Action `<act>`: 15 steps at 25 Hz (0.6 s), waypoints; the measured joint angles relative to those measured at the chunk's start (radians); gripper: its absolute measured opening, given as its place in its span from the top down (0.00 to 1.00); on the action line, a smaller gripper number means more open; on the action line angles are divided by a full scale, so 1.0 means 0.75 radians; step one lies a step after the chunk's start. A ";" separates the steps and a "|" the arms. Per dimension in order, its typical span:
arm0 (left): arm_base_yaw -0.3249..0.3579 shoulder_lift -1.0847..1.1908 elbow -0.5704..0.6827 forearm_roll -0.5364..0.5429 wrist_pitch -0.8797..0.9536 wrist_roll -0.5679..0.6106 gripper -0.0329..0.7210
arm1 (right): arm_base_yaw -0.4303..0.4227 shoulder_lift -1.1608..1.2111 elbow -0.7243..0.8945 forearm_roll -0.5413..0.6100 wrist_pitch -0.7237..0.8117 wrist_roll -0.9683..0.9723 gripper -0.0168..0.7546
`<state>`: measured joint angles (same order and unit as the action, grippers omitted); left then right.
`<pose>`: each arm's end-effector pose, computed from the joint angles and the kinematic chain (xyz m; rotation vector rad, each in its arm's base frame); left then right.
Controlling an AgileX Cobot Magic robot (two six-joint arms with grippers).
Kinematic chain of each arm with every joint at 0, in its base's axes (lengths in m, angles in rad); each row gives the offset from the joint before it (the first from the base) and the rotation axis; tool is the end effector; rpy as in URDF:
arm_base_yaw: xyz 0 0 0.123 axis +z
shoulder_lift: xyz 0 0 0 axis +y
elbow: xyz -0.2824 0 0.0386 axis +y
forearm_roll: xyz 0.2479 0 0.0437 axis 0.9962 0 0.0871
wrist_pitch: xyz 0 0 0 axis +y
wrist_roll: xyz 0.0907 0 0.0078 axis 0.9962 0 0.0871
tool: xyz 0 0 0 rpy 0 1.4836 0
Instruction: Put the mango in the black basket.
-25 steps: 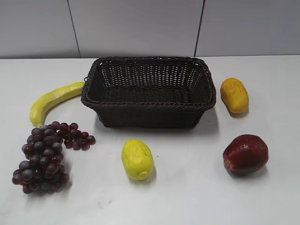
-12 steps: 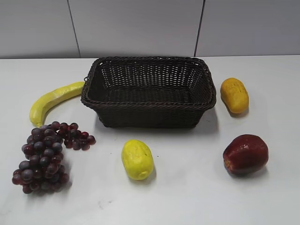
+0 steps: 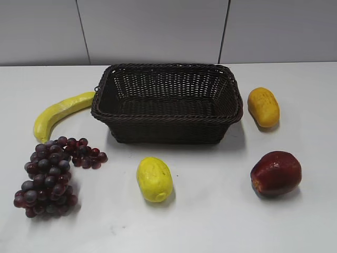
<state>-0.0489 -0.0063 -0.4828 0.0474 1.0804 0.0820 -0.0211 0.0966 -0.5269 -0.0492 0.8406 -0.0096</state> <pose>-0.0045 0.0040 0.2709 0.1333 2.0706 0.0773 0.0159 -0.0037 0.3028 0.0048 1.8938 -0.0780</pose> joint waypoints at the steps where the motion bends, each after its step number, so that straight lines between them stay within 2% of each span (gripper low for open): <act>1: 0.000 0.000 0.000 0.000 0.000 0.000 0.69 | 0.000 0.031 0.003 0.000 -0.100 0.000 0.22; 9: 0.000 0.000 0.000 0.000 0.000 0.000 0.69 | 0.000 0.494 0.190 0.000 -1.003 0.000 0.22; 12: 0.000 0.000 0.000 0.000 0.000 0.000 0.69 | 0.000 0.737 0.201 0.000 -1.261 0.000 0.22; 15: 0.000 0.000 0.000 0.000 0.000 0.000 0.69 | 0.000 0.978 0.152 0.000 -1.390 0.000 0.22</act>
<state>-0.0489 -0.0063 -0.4828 0.0474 1.0804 0.0820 -0.0211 0.8301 -0.4127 -0.0492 -0.2019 -0.0096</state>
